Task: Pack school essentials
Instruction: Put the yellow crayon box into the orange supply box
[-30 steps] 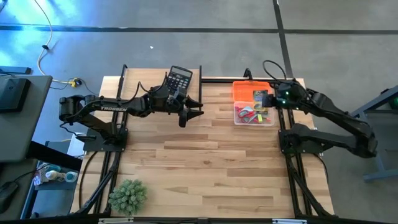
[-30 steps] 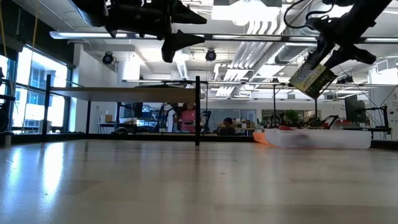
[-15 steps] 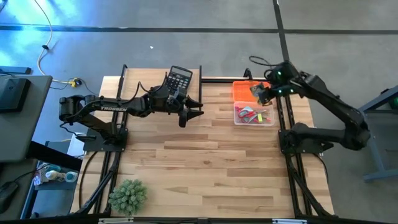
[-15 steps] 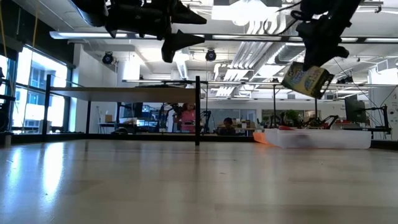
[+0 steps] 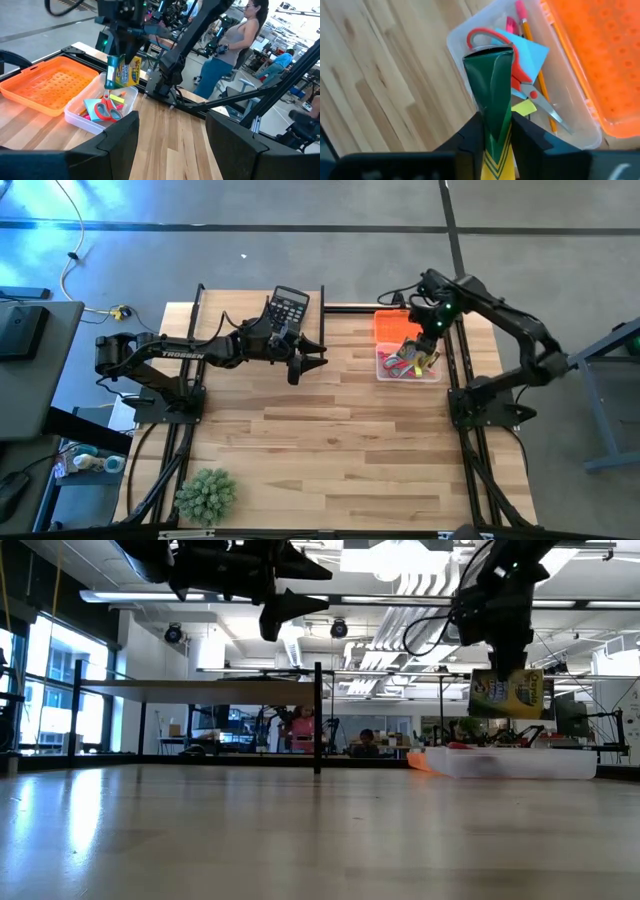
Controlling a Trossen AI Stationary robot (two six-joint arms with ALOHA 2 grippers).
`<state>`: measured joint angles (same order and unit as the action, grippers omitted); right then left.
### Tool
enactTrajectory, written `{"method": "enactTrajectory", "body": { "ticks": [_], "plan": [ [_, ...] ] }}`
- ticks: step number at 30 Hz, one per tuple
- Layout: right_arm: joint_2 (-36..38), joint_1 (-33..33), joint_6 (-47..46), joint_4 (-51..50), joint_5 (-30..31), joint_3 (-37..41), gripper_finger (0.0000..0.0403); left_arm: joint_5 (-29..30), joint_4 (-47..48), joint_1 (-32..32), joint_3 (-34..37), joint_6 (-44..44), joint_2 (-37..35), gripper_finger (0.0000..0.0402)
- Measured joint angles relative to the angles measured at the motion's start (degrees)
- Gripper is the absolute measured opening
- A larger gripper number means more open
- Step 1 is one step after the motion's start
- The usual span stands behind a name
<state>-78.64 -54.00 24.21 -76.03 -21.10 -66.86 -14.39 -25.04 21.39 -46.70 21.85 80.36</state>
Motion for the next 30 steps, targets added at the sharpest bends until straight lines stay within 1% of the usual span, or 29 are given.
{"method": "enactTrajectory", "body": {
  "ticks": [10, 18, 26, 30],
  "plan": [
    [-8.9, 0.15, 7.61, 0.12, 1.11, -0.06, 0.007, 0.26, 0.0, 0.0, 0.0, 0.0, 0.0, 0.0218],
    [-14.0, 2.98, 11.35, -0.38, 1.18, -0.08, 0.007, 2.95, 0.0, -0.02, 0.0, 0.0, 0.0, 0.0218],
    [-15.03, 3.91, 11.24, -1.02, 1.16, -0.08, 0.007, 3.08, 0.0, -0.02, 0.0, 0.0, 0.0, 0.0218],
    [-15.03, 3.76, 10.65, -1.52, 2.06, -0.08, 0.0089, 3.07, 0.0, -0.04, 0.01, 0.01, 0.0, 0.0218]
  ]
}}
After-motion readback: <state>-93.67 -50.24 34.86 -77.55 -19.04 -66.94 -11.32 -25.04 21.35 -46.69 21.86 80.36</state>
